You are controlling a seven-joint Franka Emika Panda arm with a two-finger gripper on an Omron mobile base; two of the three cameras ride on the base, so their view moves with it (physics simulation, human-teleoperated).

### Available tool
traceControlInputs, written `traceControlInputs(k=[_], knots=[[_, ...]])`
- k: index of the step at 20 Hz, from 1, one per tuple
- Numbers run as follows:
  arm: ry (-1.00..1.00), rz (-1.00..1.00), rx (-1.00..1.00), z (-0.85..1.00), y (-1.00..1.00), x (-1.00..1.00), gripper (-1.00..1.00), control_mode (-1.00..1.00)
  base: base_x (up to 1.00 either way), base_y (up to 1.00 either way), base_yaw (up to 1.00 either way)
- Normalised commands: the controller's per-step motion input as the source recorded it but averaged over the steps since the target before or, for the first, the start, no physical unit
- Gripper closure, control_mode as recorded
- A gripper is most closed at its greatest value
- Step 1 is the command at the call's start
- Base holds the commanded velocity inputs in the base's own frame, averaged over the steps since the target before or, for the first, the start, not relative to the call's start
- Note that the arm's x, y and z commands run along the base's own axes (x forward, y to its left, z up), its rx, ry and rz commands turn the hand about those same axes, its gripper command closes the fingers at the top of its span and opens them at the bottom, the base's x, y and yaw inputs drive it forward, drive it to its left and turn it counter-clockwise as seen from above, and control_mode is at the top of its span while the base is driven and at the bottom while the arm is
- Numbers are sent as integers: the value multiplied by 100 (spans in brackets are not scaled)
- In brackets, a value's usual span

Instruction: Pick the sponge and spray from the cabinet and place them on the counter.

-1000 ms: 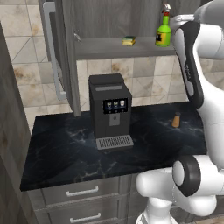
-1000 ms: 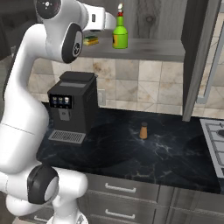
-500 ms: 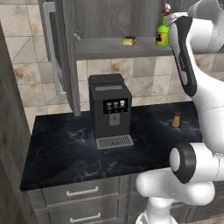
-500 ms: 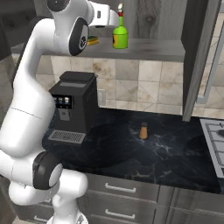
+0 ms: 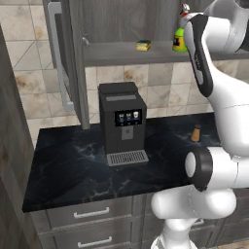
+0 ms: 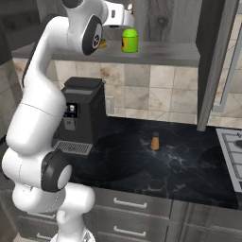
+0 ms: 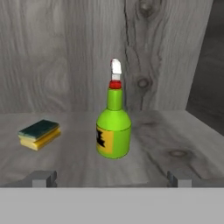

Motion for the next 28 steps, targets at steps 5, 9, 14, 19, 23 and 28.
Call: traceControlInputs(k=[5, 9, 14, 19, 23, 28], knots=[[0, 0, 0, -6, -3, 25, -100, -100, 0, 0, 0], [0, 1, 0, -3, -1, 34, -100, -100, 0, 0, 0], [0, 1, 0, -2, -6, 35, -100, -100, 0, 0, 0], [0, 1, 0, 0, -13, 34, -100, -100, 0, 0, 0], [2, 1, 1, -1, -9, 37, -100, -100, 0, 0, 0], [2, 1, 0, 0, -6, 36, -100, -100, 0, 0, 0]])
